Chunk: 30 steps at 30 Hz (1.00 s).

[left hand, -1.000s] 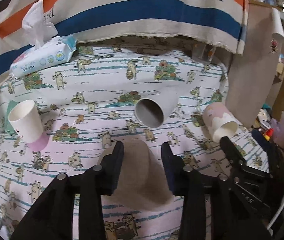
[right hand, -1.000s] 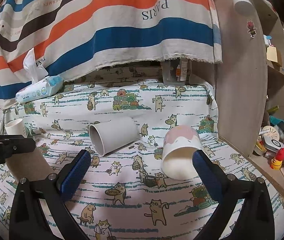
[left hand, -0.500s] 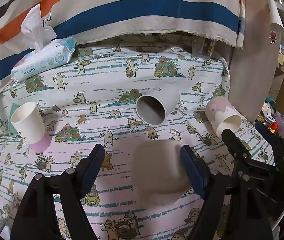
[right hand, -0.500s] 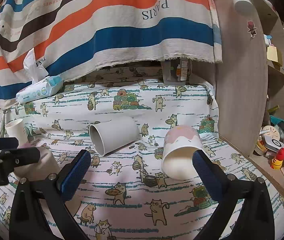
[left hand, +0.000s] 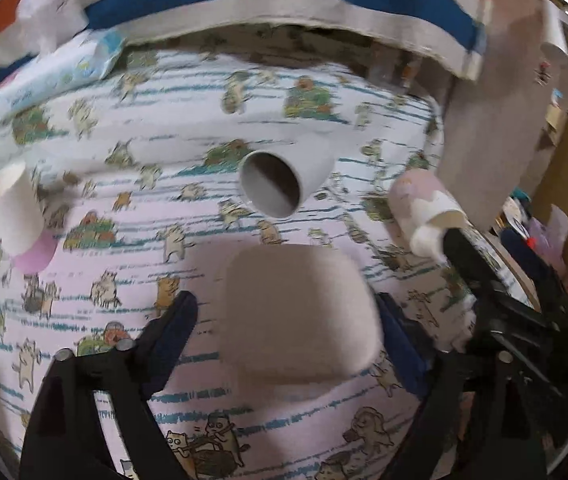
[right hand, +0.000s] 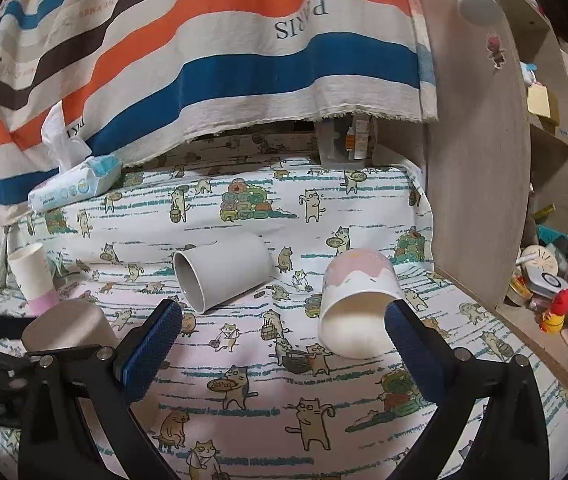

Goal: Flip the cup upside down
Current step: 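Lower the tan cup rim-down onto the cloth with the left tool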

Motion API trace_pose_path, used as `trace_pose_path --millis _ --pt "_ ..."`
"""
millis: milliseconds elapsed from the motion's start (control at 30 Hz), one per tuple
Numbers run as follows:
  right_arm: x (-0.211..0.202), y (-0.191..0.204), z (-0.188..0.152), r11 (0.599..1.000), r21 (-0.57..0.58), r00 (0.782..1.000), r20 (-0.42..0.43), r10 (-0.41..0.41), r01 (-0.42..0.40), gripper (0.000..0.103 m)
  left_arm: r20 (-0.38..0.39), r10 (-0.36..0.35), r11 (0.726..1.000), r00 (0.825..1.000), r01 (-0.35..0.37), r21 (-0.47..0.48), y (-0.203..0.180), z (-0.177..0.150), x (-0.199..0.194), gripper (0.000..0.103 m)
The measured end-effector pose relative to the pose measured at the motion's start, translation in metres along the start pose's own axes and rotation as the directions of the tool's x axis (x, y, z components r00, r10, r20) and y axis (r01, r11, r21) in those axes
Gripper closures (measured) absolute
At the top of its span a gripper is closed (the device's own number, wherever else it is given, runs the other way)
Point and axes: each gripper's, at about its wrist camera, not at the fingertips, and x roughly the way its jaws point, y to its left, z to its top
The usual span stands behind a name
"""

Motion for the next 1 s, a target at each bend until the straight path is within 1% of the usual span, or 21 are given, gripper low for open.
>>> trace_pose_path --millis 33,100,200,267,300,333,433,467,533,567,600,633,667,800,867,1000 --pt "0.000 0.000 0.000 1.000 -0.001 1.000 -0.001 0.000 0.000 0.001 0.000 -0.026 1.000 1.000 0.026 -0.015 0.003 -0.001 0.001 0.034" --pt "0.000 0.001 0.000 1.000 -0.008 1.000 0.000 -0.002 0.002 0.001 0.020 -0.014 1.000 1.000 0.014 -0.023 0.007 0.000 -0.002 0.035" --pt "0.000 0.002 -0.001 1.000 -0.018 1.000 -0.001 -0.002 0.002 0.001 0.072 0.052 0.999 0.996 -0.050 -0.018 0.010 0.001 -0.008 0.036" --pt "0.000 0.003 -0.001 1.000 -0.018 1.000 -0.001 -0.002 0.002 0.001 0.116 0.129 0.991 0.985 -0.131 0.005 0.009 0.002 -0.010 0.036" --pt "0.000 0.002 -0.001 1.000 -0.017 1.000 -0.001 -0.002 0.002 0.001 0.129 0.155 0.988 0.979 -0.157 0.010 0.010 0.003 -0.009 0.036" --pt "0.000 0.003 -0.001 1.000 -0.017 1.000 -0.001 -0.001 0.001 0.001 0.132 0.166 0.986 0.977 -0.168 0.008 0.013 0.004 -0.007 0.036" --pt "0.000 0.003 -0.001 1.000 -0.019 1.000 -0.001 -0.002 0.002 0.001 0.100 0.149 0.989 0.984 -0.149 -0.015 0.023 0.004 0.007 0.036" --pt "0.000 0.003 -0.001 1.000 -0.019 1.000 -0.001 -0.002 0.002 0.001 0.097 0.138 0.990 0.986 -0.137 -0.019 0.026 0.004 0.011 0.035" --pt "0.000 0.003 -0.001 1.000 -0.019 1.000 -0.001 -0.001 0.001 0.001 0.106 0.140 0.990 0.984 -0.140 -0.007 0.026 0.002 0.017 0.035" --pt "0.000 0.003 -0.001 1.000 -0.019 1.000 -0.001 -0.001 0.001 0.001 0.101 0.139 0.990 0.985 -0.139 0.001 0.026 0.002 0.019 0.033" --pt "0.000 0.003 -0.001 1.000 -0.018 1.000 -0.002 -0.001 0.001 0.001 0.098 0.137 0.990 0.986 -0.139 0.007 0.025 0.000 0.020 0.027" --pt "0.000 0.003 -0.001 1.000 -0.019 1.000 -0.002 -0.001 0.001 0.001 0.097 0.138 0.990 0.986 -0.140 0.013 0.025 -0.001 0.021 0.015" --pt "0.000 0.003 -0.001 1.000 -0.020 1.000 -0.002 -0.001 0.001 0.001 0.105 0.144 0.989 0.984 -0.147 0.017 0.026 -0.002 0.019 0.009" --pt "0.000 0.004 -0.001 1.000 -0.020 1.000 -0.002 -0.002 0.002 0.001 0.185 0.157 0.985 0.970 -0.168 0.042 0.026 -0.006 0.001 0.008" --pt "0.000 0.004 -0.001 1.000 -0.019 1.000 -0.002 -0.002 0.002 0.001 0.223 0.167 0.981 0.960 -0.184 0.059 0.027 -0.007 -0.011 0.007" --pt "0.000 0.004 0.000 1.000 -0.019 1.000 -0.002 -0.003 0.003 0.001 0.271 0.144 0.985 0.952 -0.165 0.055 0.039 -0.011 -0.032 0.006"
